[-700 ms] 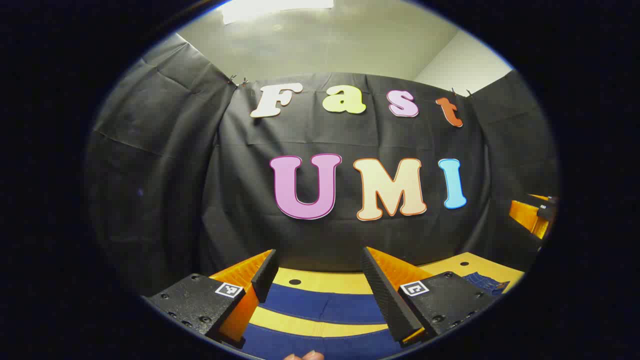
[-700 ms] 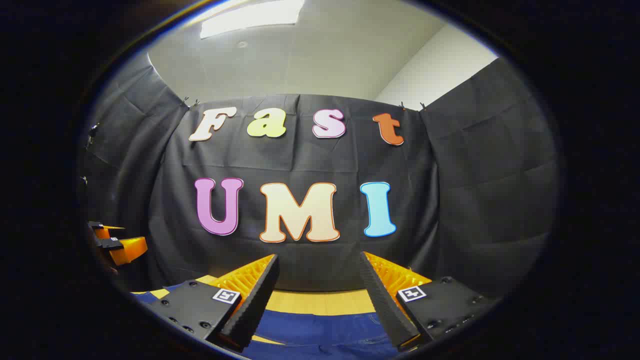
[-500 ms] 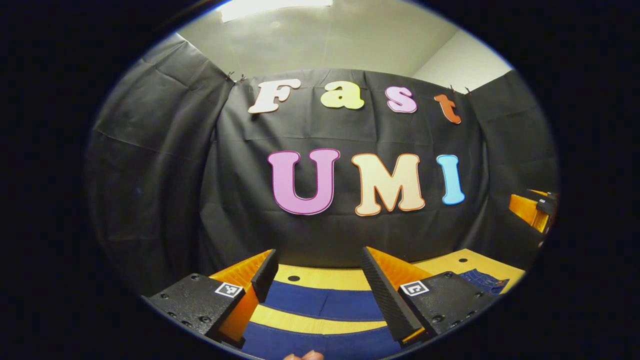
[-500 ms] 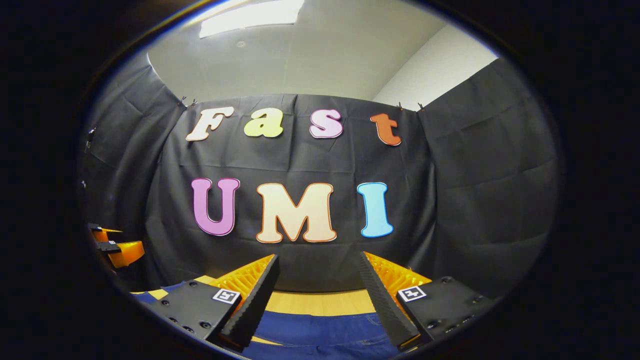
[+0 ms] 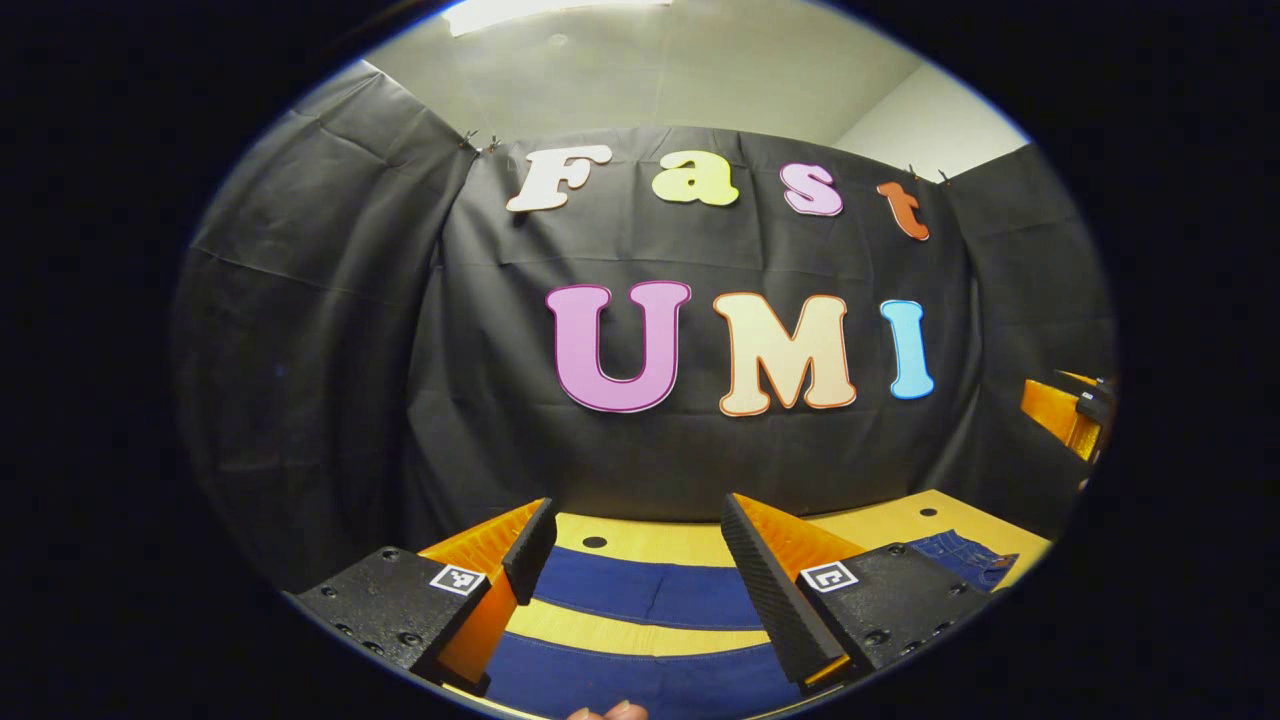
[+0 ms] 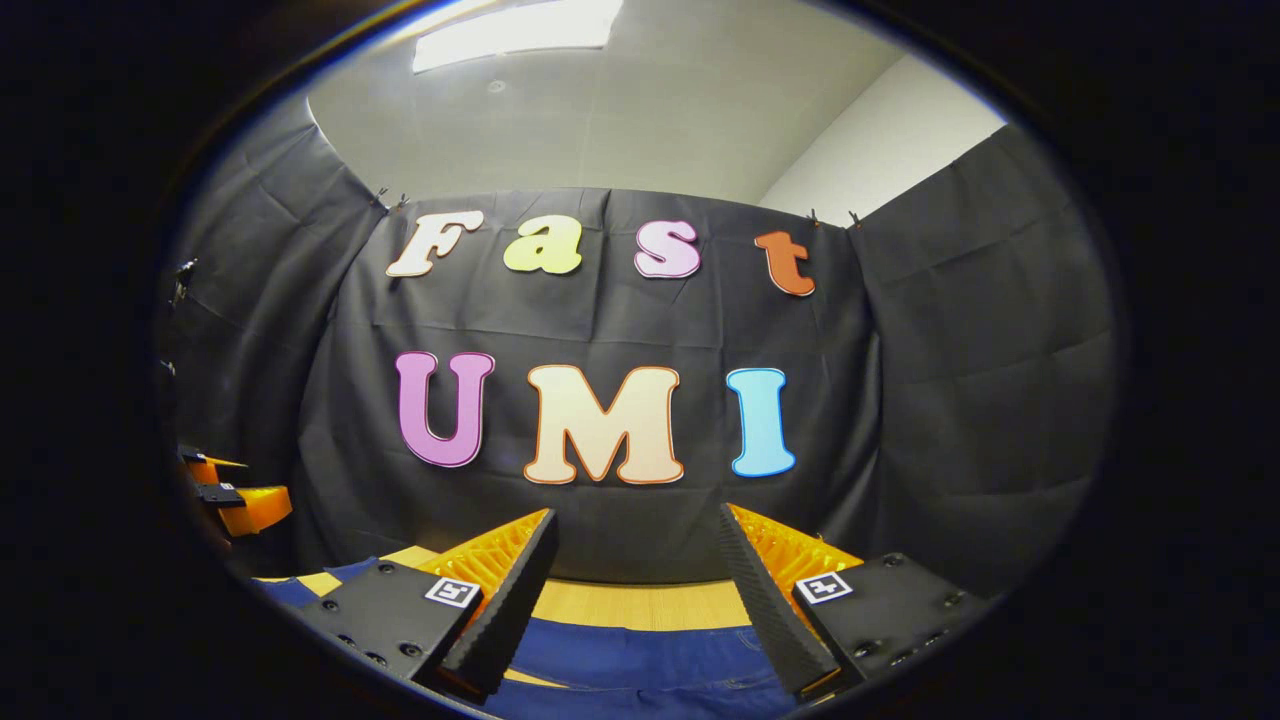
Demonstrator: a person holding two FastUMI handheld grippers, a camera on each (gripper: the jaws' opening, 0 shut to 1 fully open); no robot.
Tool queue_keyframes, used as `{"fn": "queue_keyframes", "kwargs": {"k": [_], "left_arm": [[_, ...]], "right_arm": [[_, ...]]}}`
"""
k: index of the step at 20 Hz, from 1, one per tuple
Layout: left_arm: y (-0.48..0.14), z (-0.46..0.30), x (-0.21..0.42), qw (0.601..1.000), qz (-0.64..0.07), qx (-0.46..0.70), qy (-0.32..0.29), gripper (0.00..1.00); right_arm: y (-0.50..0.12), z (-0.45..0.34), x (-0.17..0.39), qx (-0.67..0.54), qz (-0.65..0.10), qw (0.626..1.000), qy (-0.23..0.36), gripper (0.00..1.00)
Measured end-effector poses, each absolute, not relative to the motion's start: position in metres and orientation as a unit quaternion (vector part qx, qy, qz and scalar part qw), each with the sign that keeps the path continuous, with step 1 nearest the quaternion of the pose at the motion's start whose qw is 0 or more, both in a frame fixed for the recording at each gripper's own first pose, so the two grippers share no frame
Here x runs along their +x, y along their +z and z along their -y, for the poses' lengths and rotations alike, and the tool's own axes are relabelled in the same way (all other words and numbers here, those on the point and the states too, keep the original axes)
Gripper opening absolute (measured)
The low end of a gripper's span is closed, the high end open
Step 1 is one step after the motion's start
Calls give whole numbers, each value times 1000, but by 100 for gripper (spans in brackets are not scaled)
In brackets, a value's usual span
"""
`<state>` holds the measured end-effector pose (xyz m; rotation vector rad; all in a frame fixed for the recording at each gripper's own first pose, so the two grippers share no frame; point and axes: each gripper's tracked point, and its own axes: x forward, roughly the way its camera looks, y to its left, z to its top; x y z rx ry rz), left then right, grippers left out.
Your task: Grasp the waist and the cuffs of the jeans and fold them to make the two legs overlap; first hold the waist and fold one-third of the jeans toward the cuffs, then hold the cuffs and fold the remaining one-third in the same direction to finish folding.
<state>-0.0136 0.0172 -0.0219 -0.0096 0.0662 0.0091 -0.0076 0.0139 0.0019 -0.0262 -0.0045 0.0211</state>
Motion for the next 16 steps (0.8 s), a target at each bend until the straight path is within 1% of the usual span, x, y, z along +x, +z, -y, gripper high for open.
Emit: {"fn": "queue_keyframes", "kwargs": {"k": [2,5,6,9,10,11,12,13,14,16], "left_arm": [[-28,-17,-16,999,-44,3,-8,100],[-45,-30,-31,996,-74,43,-25,100],[-51,-36,-36,994,-84,56,-28,96],[-70,-62,-53,989,-115,92,-25,96],[-77,-70,-57,986,-127,101,-24,100],[-85,-78,-62,984,-140,112,-23,96],[-93,-86,-67,980,-150,125,-25,100],[-103,-91,-74,976,-166,141,-30,100],[-113,-98,-79,971,-177,156,-35,96],[-134,-105,-89,960,-204,186,-53,95]], "right_arm": [[1,-14,-9,-13,2,1000,10,96],[0,-13,-12,-11,-2,1000,7,100],[-2,-11,-13,-11,-3,1000,4,98],[-12,-10,-19,-8,-13,1000,-1,100],[-16,-11,-20,-7,-18,1000,-1,98],[-19,-12,-20,-8,-23,1000,-1,98],[-22,-13,-21,-10,-26,1000,-1,98],[-24,-15,-22,-12,-28,1000,0,100],[-27,-18,-23,-12,-31,999,1,100],[-34,-23,-26,-11,-38,999,3,98]]}}
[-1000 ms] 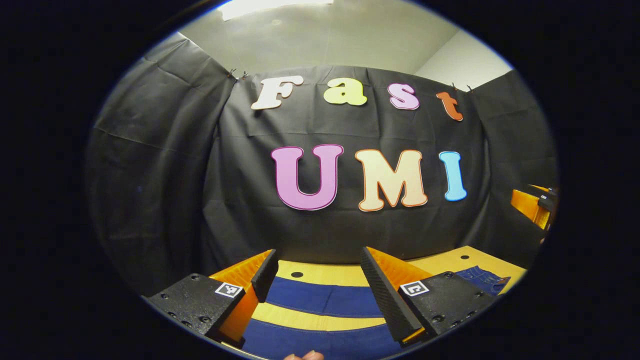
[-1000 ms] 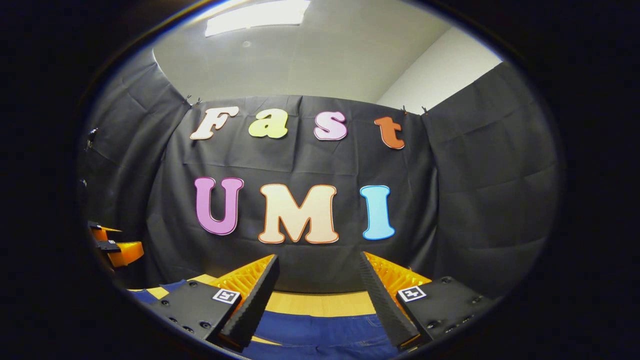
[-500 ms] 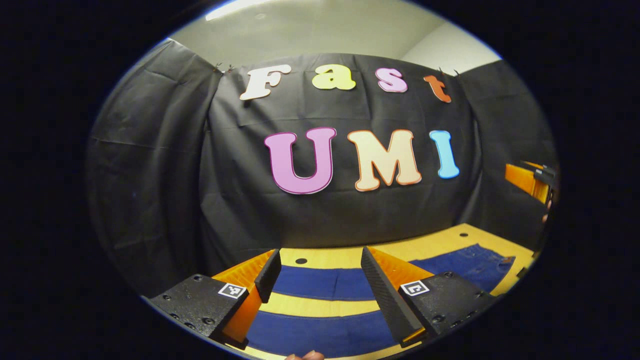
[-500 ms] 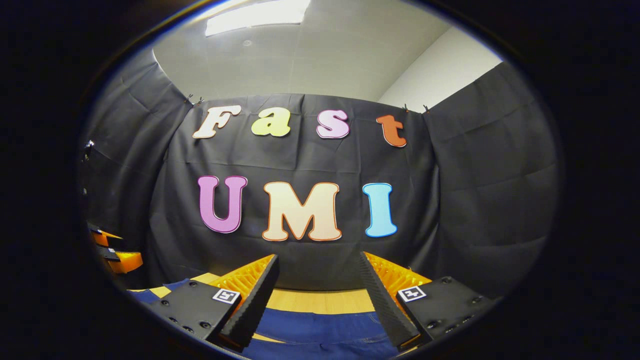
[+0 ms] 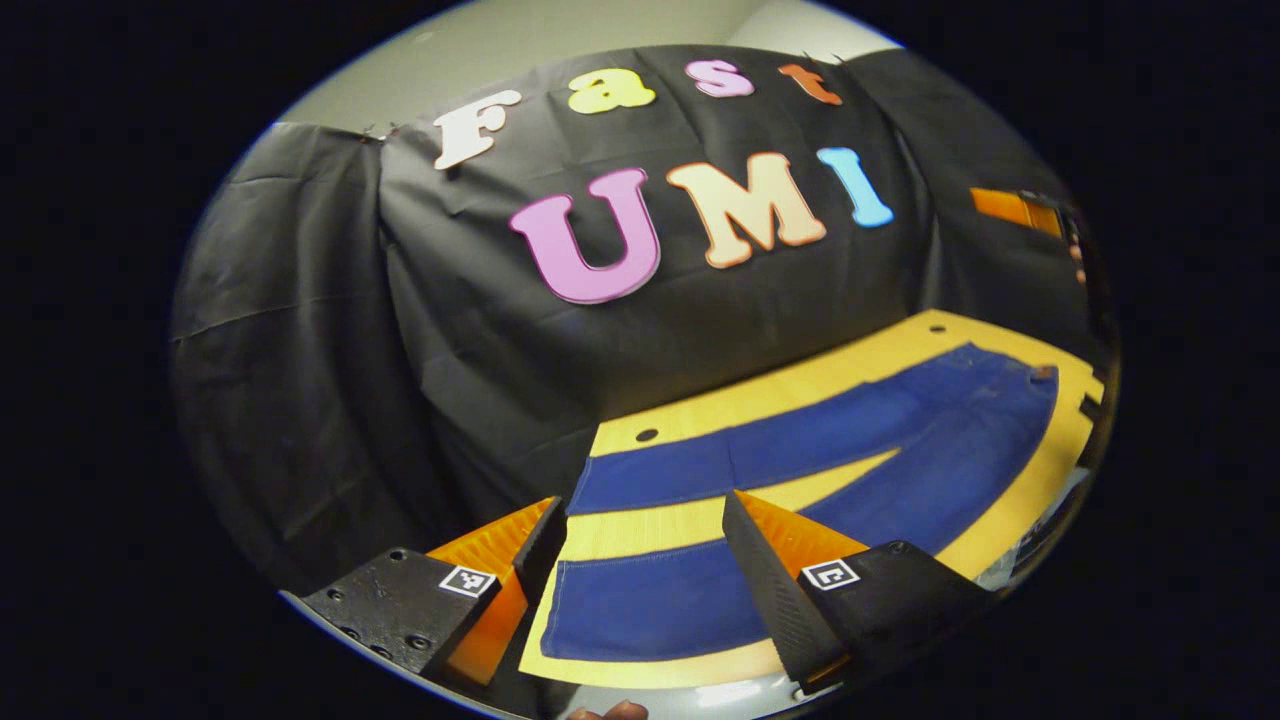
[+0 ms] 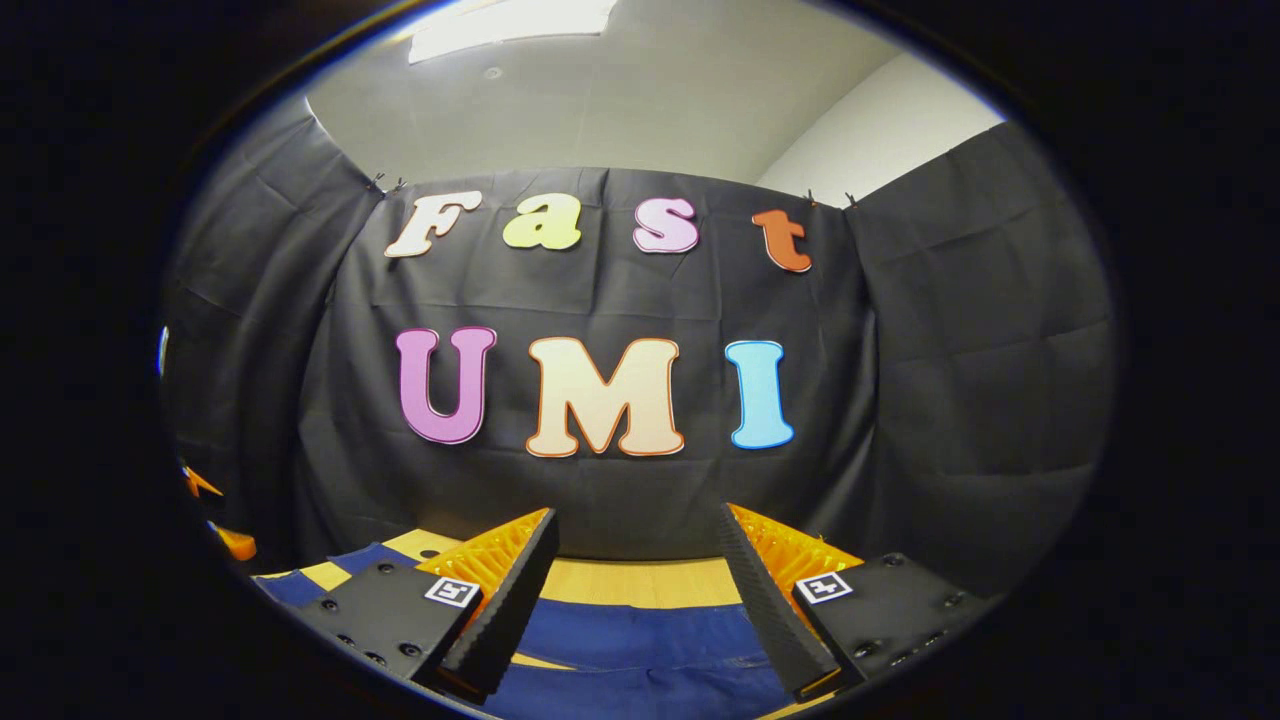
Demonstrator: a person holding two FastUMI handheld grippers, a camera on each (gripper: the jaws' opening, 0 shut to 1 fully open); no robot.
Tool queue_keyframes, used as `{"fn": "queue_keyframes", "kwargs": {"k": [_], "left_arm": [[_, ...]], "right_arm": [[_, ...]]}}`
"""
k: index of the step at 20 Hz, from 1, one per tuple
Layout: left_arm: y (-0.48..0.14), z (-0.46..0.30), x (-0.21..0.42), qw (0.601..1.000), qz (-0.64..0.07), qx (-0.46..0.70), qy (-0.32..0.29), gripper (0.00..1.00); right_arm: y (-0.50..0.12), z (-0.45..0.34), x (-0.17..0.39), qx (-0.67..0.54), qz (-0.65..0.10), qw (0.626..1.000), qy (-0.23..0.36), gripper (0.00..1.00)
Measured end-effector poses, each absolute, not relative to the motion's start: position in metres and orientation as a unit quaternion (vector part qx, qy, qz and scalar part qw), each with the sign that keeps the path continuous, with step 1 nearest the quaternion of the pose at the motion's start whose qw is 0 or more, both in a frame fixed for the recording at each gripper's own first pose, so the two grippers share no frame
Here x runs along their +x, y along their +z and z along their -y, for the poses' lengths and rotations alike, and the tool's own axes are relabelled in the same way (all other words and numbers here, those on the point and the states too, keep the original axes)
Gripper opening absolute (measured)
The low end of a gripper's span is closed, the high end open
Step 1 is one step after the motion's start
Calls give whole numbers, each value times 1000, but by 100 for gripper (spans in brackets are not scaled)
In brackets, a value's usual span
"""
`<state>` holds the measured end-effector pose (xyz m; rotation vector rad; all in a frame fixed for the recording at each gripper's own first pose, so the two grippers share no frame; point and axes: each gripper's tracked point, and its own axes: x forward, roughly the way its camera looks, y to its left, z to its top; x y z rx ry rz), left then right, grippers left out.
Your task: Grasp the waist and the cuffs of the jeans and fold them to make the two legs overlap; first hold the waist and fold one-third of the jeans toward the cuffs, then hold the cuffs and fold the remaining one-third in the same direction to finish folding.
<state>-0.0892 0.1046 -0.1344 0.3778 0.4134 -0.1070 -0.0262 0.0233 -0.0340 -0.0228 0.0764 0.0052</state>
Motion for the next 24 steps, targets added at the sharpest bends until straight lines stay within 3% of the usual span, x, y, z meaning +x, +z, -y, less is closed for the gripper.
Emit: {"fn": "queue_keyframes", "kwargs": {"k": [9,17,20,21,22,24], "left_arm": [[-223,-122,-128,883,-292,328,-165,95],[-293,-163,-156,795,-358,436,-223,95],[-310,-168,-160,765,-362,474,-245,95],[-317,-170,-162,754,-363,485,-252,100],[-324,-173,-165,742,-370,496,-259,95],[-335,-173,-163,722,-371,514,-277,96]], "right_arm": [[-54,-29,-48,-28,-59,998,-15,100],[-77,-8,-72,-33,-82,994,-59,99],[-80,-2,-75,-39,-86,993,-70,99],[-79,-1,-76,-41,-86,993,-73,99],[-78,1,-76,-43,-85,993,-76,100],[-76,4,-79,-49,-84,992,-80,100]]}}
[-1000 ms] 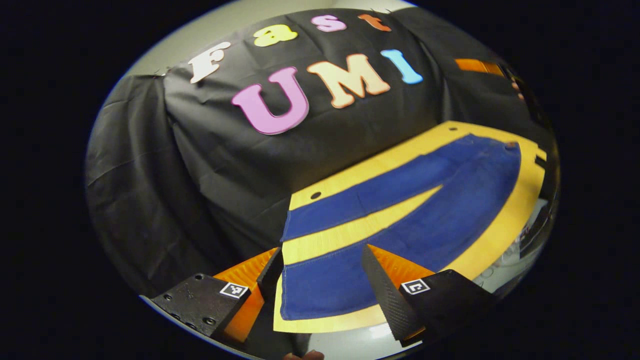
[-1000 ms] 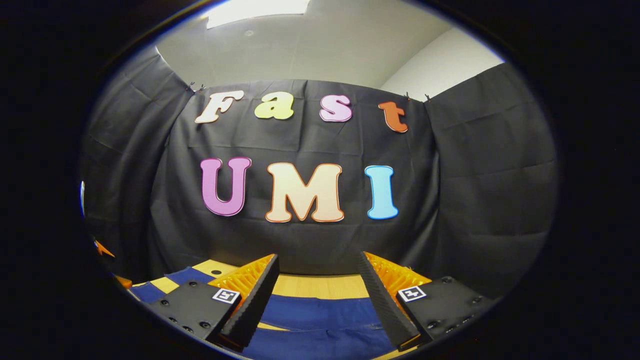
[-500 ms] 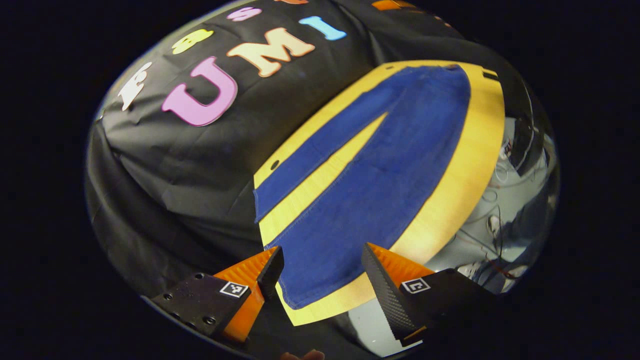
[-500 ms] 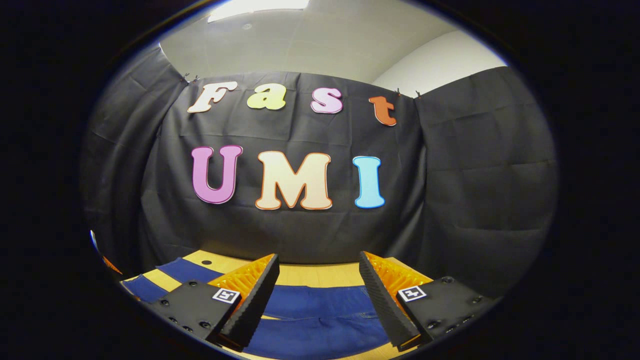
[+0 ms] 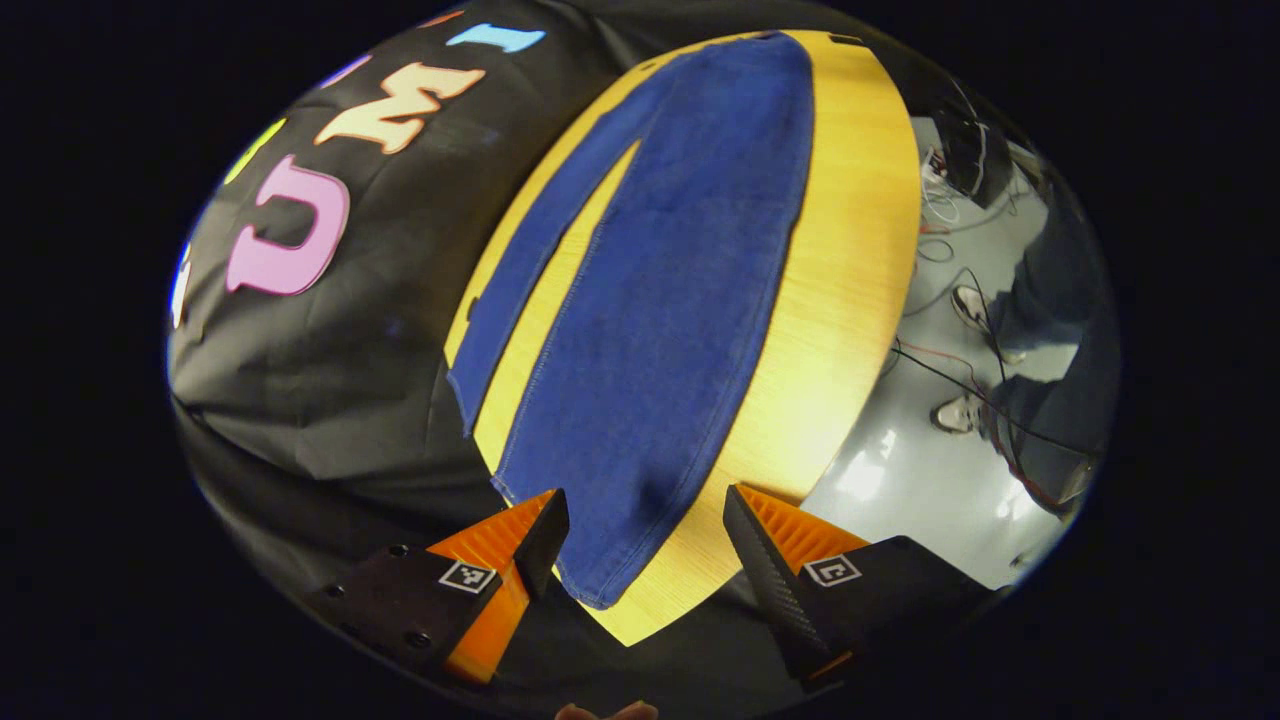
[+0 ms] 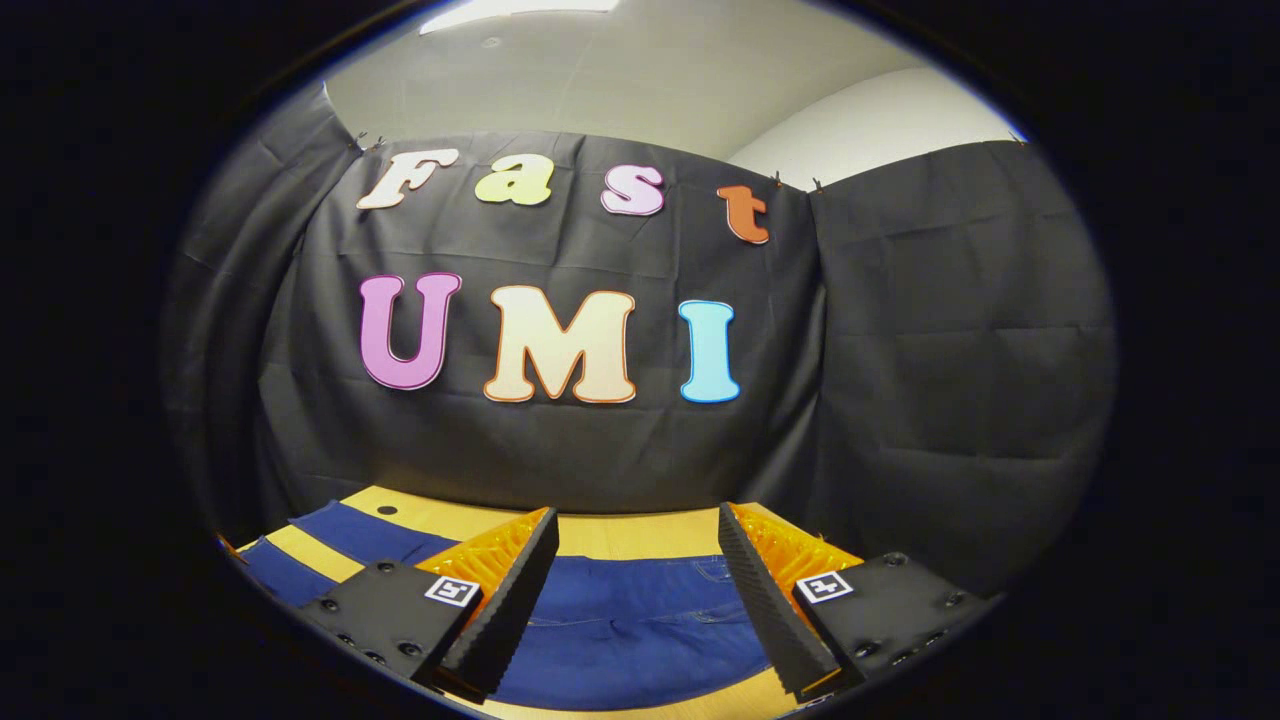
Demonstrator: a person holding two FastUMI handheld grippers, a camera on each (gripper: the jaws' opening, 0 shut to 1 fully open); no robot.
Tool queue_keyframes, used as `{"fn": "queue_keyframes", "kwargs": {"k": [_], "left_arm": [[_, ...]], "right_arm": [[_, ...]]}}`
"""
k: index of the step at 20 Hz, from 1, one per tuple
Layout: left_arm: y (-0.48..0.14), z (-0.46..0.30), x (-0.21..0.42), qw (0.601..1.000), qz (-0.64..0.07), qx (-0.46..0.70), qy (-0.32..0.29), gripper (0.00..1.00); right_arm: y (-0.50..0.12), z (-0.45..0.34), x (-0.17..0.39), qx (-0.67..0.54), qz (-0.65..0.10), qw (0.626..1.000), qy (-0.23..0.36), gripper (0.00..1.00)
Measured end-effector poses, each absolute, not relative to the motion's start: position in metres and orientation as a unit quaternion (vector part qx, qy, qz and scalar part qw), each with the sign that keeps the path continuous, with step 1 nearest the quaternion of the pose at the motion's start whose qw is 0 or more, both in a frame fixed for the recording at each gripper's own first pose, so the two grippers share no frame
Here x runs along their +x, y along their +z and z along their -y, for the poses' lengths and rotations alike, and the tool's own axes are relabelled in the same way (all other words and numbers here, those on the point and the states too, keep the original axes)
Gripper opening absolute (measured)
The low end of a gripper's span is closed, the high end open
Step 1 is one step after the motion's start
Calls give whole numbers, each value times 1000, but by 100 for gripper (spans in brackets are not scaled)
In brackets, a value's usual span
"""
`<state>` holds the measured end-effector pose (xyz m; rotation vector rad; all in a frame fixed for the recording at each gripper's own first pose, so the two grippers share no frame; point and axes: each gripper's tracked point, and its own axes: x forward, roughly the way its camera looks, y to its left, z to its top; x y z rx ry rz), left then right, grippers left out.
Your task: Grasp the waist and the cuffs of the jeans and fold them to make the two legs overlap; first hold the waist and fold one-third of the jeans toward the cuffs, then hold the cuffs and fold the remaining one-third in the same direction to finish folding.
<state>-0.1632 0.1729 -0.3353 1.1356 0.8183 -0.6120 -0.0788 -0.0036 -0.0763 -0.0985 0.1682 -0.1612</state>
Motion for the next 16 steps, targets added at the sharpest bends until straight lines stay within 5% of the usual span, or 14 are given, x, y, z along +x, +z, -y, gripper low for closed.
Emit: {"fn": "queue_keyframes", "kwargs": {"k": [7,12,16], "left_arm": [[-345,-159,-137,706,-334,541,-312,80],[-357,-152,-124,708,-342,528,-321,78],[-365,-151,-126,699,-357,524,-329,37]], "right_arm": [[-81,16,-90,-56,-92,989,-99,99],[-83,21,-95,-61,-94,988,-105,99],[-84,25,-98,-70,-98,987,-106,100]]}}
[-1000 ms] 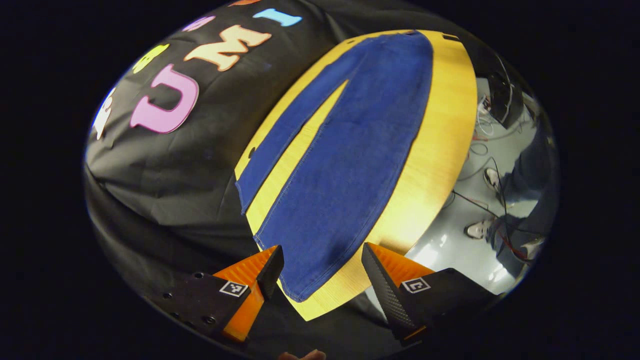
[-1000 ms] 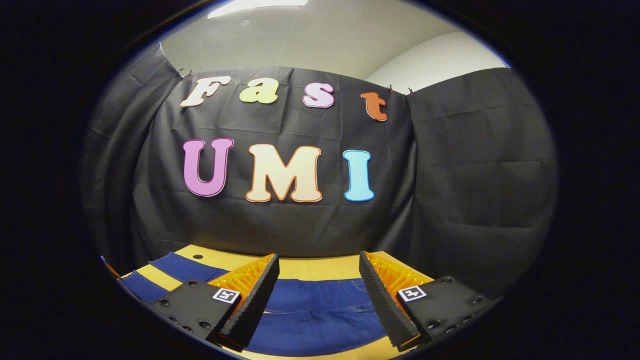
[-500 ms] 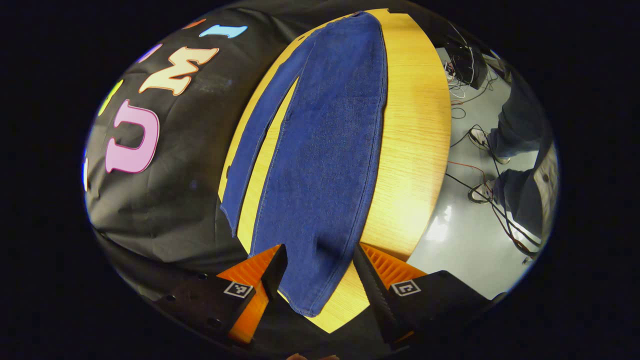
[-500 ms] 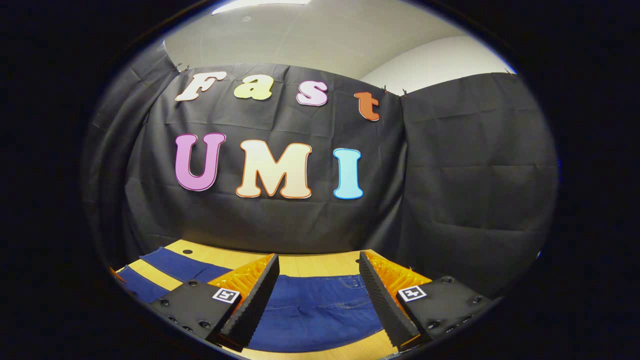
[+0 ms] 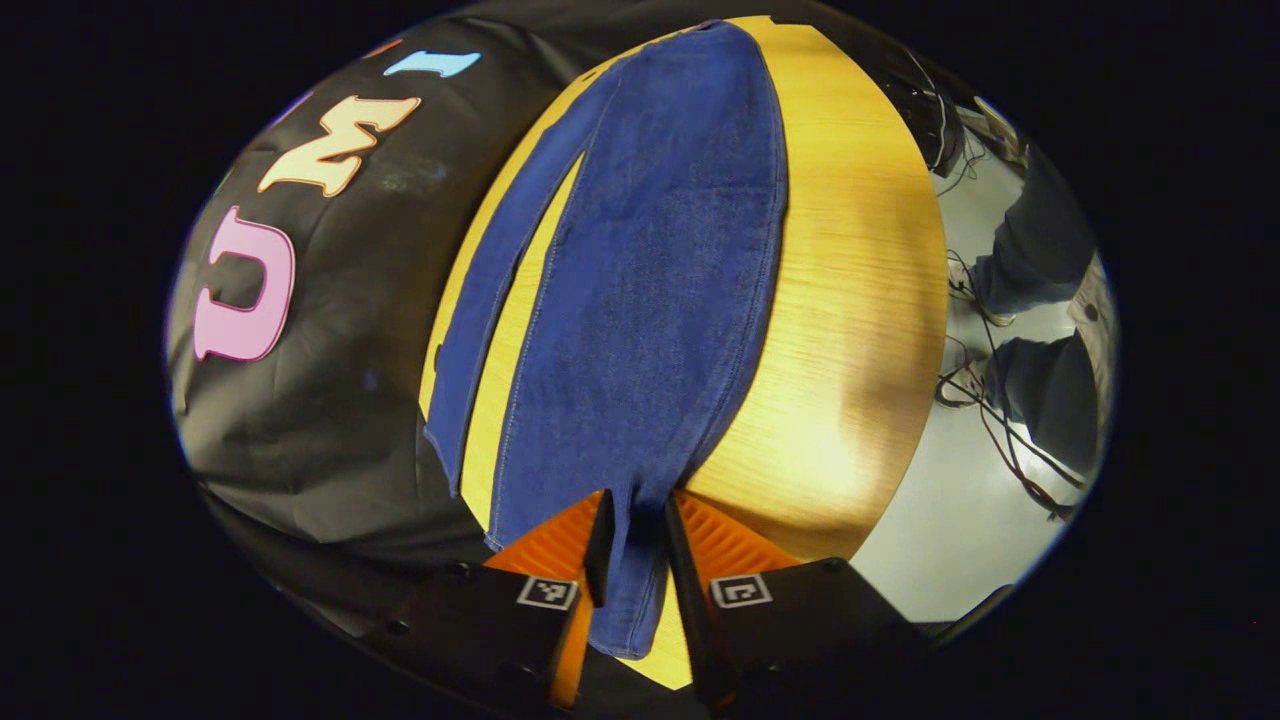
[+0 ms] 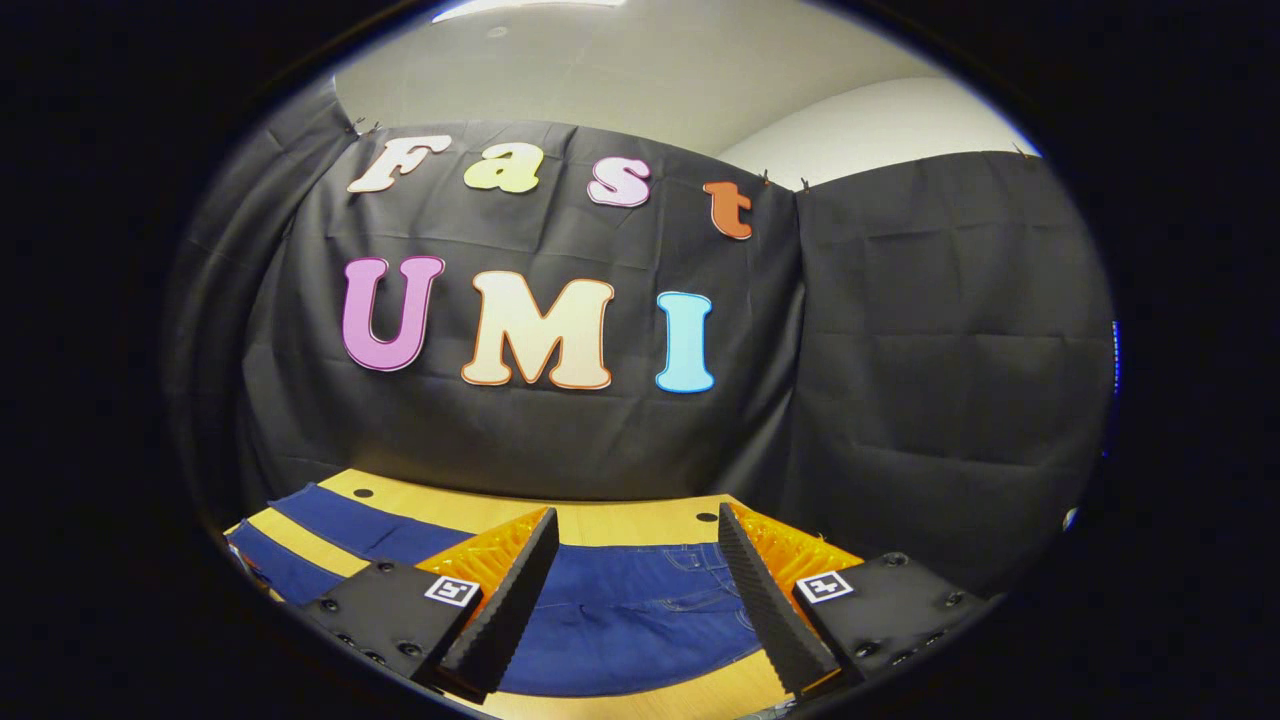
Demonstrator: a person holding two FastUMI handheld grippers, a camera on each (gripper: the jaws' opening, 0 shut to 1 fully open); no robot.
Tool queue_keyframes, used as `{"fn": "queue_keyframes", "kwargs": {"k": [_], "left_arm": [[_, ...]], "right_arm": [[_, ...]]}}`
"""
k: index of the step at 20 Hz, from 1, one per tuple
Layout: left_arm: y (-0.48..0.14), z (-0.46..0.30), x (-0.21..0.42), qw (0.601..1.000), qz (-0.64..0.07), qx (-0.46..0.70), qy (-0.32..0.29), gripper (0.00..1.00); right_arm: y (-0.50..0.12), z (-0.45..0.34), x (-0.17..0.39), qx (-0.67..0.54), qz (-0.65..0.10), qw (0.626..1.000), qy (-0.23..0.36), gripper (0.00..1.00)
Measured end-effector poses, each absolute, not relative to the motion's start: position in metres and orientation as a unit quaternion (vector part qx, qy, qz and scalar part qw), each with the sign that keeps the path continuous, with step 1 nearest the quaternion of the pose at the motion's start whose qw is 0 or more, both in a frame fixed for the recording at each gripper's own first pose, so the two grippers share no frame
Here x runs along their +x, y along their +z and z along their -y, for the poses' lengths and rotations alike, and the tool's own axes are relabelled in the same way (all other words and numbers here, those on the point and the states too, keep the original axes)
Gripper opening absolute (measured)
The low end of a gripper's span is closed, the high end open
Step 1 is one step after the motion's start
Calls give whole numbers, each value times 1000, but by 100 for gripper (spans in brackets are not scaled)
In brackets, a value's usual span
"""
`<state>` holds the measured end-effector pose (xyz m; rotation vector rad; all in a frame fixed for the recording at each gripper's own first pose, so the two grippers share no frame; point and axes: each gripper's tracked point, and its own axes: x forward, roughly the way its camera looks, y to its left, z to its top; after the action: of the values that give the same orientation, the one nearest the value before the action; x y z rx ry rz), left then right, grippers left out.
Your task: Grasp the waist and the cuffs of the jeans and fold them to make the two legs overlap; first hold the waist and fold one-third of the jeans toward the cuffs, then hold the cuffs and fold the remaining one-third in the same direction to finish folding.
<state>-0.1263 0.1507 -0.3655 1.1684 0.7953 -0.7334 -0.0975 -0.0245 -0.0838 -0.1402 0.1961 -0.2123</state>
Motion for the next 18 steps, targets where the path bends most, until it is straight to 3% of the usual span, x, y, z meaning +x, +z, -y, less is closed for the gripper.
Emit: {"fn": "queue_keyframes", "kwargs": {"k": [3,8,13,18], "left_arm": [[-367,-149,-127,706,-376,506,-323,15],[-372,-146,-129,712,-391,498,-303,0],[-376,-148,-128,714,-415,488,-282,0],[-377,-148,-128,705,-431,498,-263,0]], "right_arm": [[-92,24,-100,-85,-108,987,-86,99],[-112,48,-100,-218,-130,967,-20,99],[-166,95,-109,-357,-193,912,53,99],[-240,147,-135,-462,-278,833,128,99]]}}
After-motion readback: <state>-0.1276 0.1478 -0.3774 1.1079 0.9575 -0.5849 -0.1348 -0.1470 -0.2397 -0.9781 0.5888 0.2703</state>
